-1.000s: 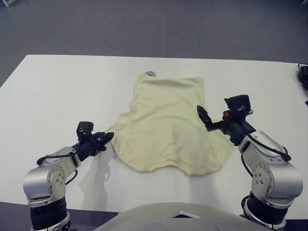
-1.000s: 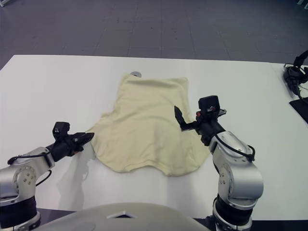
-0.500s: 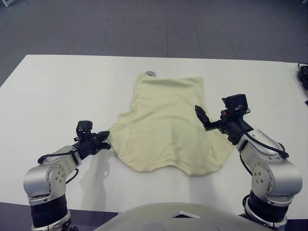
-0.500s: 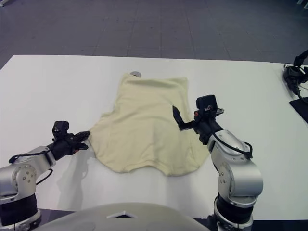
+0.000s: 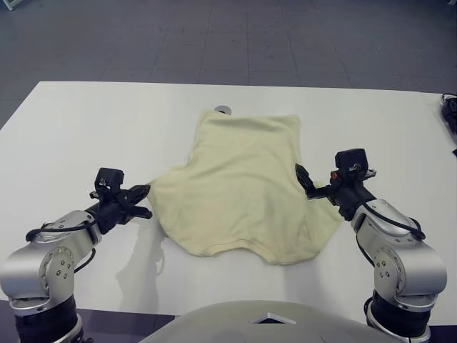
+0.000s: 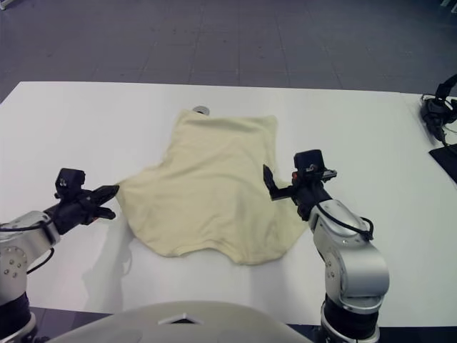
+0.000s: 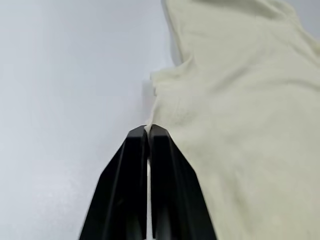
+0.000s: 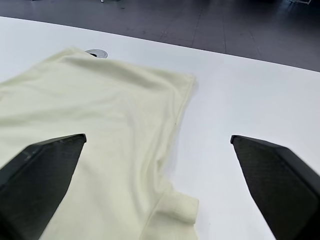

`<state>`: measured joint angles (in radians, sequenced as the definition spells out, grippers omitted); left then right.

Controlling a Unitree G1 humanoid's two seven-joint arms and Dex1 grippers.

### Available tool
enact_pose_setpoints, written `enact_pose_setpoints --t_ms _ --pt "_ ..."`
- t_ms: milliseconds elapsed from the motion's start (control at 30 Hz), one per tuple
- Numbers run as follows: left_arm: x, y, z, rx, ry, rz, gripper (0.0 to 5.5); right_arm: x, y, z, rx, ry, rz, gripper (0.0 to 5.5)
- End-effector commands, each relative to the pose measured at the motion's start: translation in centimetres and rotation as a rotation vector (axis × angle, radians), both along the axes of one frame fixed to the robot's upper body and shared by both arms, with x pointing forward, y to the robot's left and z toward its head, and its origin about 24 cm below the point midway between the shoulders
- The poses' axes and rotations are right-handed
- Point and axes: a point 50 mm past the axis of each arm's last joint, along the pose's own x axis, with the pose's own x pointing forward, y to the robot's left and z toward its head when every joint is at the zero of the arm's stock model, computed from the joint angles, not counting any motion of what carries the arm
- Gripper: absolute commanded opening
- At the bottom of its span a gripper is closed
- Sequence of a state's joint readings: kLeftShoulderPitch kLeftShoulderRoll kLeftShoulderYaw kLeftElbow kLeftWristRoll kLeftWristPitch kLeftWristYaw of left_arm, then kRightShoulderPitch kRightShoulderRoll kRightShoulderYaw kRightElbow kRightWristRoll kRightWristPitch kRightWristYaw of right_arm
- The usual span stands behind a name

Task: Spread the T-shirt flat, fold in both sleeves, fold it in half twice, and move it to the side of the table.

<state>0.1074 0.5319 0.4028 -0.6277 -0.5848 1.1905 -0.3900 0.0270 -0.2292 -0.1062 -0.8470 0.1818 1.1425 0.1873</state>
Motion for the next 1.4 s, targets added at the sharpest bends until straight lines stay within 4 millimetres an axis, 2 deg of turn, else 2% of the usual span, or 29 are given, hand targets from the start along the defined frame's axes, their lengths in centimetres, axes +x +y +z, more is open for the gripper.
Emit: enact_pose_setpoints --t_ms 33,167,300,533,833,933,1033,1100,1167,1333,1400 --pt "0.8 -1.9 2.6 0.052 -0.067 -0.168 0.02 -0.3 0.5 -0.3 0.013 0.012 0.001 5.40" --pt "1.4 -3.8 3.6 0.062 -0.092 -0.259 0.02 0.1 0.8 -0.2 0.014 0.005 0.007 5.40" --pt "1.7 -5.7 3.3 0.049 -0.084 -0.330 0.02 0.6 1.0 0.0 0.016 -0.003 0.022 5.40" --pt "1.0 -7.4 0.8 0.068 -0.021 -0.380 0.02 1.4 1.3 0.3 0.008 -0.007 0.067 5.40" --pt "1.5 -9.6 -2.2 0.073 0.017 -0.410 0.02 1.8 1.2 0.4 0.000 -0.001 0.090 5.40" --pt "1.5 -10.5 -2.1 0.028 0.000 -0.411 0.48 1.7 1.1 0.2 0.000 0.010 0.087 5.40" --pt "1.2 -11.3 -1.1 -0.091 -0.025 -0.407 0.99 1.2 0.6 -0.2 0.002 0.038 0.063 5.40" --pt "1.1 -11.1 0.6 -0.226 -0.086 -0.351 1.39 0.2 -0.4 -0.7 0.025 0.089 0.019 5.40" --pt "1.0 -9.9 1.8 -0.301 -0.145 -0.253 1.76 -0.9 -1.5 -1.1 0.048 0.149 -0.022 5.40" --pt "1.1 -4.8 3.4 -0.245 -0.273 0.133 2.54 -3.3 -4.2 -1.8 0.068 0.306 -0.069 5.40" --pt "1.1 -3.9 3.9 -0.268 -0.314 0.235 2.88 -4.0 -4.7 -2.2 0.081 0.368 -0.062 5.40"
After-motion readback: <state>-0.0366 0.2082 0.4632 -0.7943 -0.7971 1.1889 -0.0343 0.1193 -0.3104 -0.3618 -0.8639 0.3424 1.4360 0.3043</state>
